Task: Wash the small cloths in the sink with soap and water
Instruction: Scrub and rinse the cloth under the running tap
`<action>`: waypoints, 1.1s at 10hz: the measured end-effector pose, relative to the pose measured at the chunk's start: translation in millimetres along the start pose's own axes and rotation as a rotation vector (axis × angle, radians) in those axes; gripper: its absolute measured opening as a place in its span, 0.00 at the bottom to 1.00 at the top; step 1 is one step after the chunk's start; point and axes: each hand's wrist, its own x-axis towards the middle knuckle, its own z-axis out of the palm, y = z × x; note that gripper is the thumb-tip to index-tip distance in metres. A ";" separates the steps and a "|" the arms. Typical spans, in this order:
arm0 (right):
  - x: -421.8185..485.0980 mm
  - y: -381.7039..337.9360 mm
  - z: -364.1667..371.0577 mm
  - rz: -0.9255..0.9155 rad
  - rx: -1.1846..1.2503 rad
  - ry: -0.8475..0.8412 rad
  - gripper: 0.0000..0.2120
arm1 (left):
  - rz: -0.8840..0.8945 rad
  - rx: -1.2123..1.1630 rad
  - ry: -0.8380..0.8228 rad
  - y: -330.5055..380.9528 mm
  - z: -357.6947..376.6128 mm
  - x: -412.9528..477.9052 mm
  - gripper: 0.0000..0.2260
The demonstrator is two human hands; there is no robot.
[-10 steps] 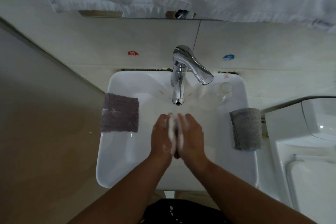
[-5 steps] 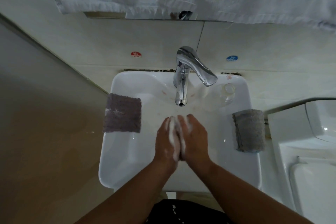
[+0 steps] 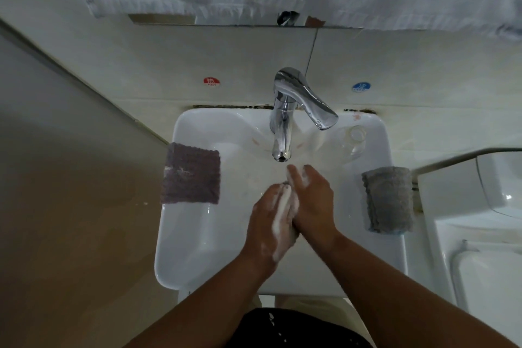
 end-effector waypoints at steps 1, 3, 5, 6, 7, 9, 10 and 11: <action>-31.0 -3.0 12.8 -0.043 -0.012 -0.085 0.18 | 0.020 0.136 0.128 -19.6 -5.3 15.9 0.14; -7.6 9.2 1.2 -0.103 -0.090 -0.065 0.18 | -0.026 -0.130 0.172 -13.4 -3.2 8.6 0.10; 19.3 17.1 -15.1 0.026 -0.023 0.077 0.18 | -0.141 -0.018 0.198 -34.3 -20.9 30.5 0.12; 24.2 23.9 -16.9 0.186 0.284 0.077 0.12 | -0.044 0.258 0.268 -43.6 -34.2 34.6 0.15; 21.6 34.4 -6.3 0.435 0.776 0.029 0.09 | -0.128 0.249 0.273 -49.0 -37.0 30.9 0.13; -6.2 17.7 -3.7 0.144 0.350 -0.104 0.17 | -0.258 -0.148 0.143 -33.5 -13.5 23.9 0.07; -31.6 12.2 3.3 -0.113 -0.132 -0.215 0.15 | -0.181 -0.128 0.216 -31.0 -10.6 30.8 0.10; -33.2 12.8 12.5 -0.191 -0.176 -0.151 0.13 | -0.149 -0.178 0.219 -30.6 -6.8 27.4 0.10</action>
